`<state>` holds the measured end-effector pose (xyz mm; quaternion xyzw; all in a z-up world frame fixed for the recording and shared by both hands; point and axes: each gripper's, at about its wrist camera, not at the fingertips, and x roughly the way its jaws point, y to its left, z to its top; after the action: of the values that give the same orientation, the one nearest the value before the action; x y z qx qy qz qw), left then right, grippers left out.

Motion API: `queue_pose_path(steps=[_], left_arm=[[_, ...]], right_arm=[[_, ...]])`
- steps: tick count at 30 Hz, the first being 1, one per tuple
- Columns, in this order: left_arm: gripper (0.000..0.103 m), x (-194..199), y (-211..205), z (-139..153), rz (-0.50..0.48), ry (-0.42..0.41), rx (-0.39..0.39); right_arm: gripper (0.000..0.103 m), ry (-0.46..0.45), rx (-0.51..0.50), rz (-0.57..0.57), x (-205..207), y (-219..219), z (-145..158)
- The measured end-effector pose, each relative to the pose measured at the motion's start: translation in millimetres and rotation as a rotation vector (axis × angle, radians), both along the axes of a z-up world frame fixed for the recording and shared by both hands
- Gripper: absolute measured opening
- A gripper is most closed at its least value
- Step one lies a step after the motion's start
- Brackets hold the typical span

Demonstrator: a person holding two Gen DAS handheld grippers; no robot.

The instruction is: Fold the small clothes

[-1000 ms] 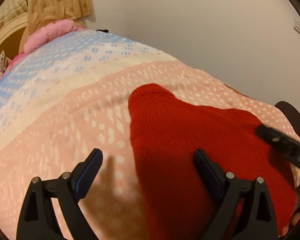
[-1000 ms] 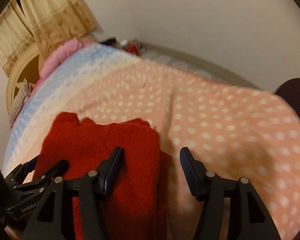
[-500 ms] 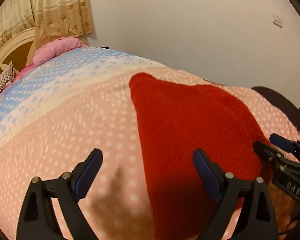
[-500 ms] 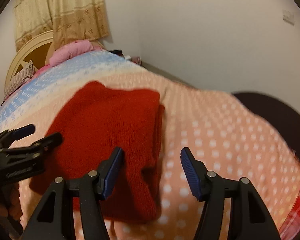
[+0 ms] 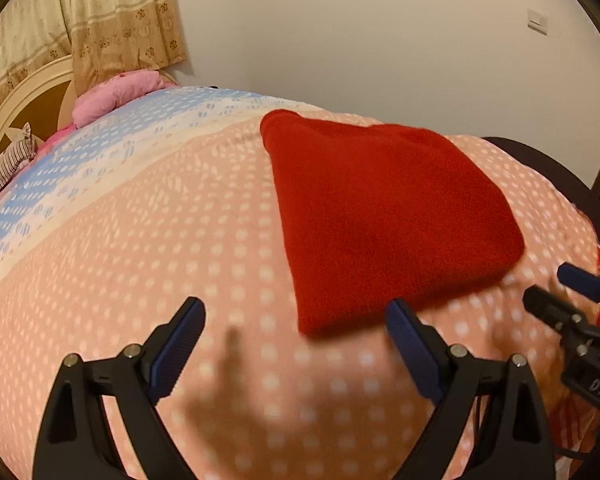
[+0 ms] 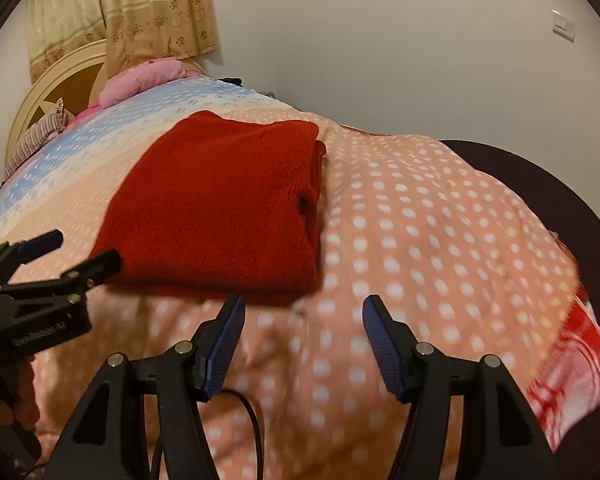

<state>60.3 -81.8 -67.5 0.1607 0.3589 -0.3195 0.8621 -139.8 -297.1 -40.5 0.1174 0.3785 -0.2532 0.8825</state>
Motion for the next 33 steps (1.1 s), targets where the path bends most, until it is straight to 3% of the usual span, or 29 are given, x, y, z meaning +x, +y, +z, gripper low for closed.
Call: queue_pose_path(steps=[7, 10, 15, 20, 33], left_arm=[[0.095, -36.7, 26.3, 14.3, -0.015, -0.086, 0.007], [0.101, -47.9, 38.4, 31.4, -0.007, -0.126, -0.016], [0.103, -64.5, 50.7, 54.7, 0.001, -0.207, -0.041], [0.103, -76.0, 58.7, 71.5, 0.045, -0.241, -0.041], [0.103, -107.3, 77.8, 111.7, 0.054, -0.334, -0.191]], right_arm=[[0.062, -0.007, -0.048, 0.037, -33.9, 35.2, 26.6], [0.063, -0.034, -0.089, 0.047, -47.2, 50.2, 44.4], [0.07, -0.136, -0.132, 0.051, -65.2, 70.6, 81.2], [0.071, -0.216, -0.156, 0.051, -76.6, 82.1, 107.2], [0.075, -0.36, -0.229, 0.001, -108.4, 93.2, 143.7]])
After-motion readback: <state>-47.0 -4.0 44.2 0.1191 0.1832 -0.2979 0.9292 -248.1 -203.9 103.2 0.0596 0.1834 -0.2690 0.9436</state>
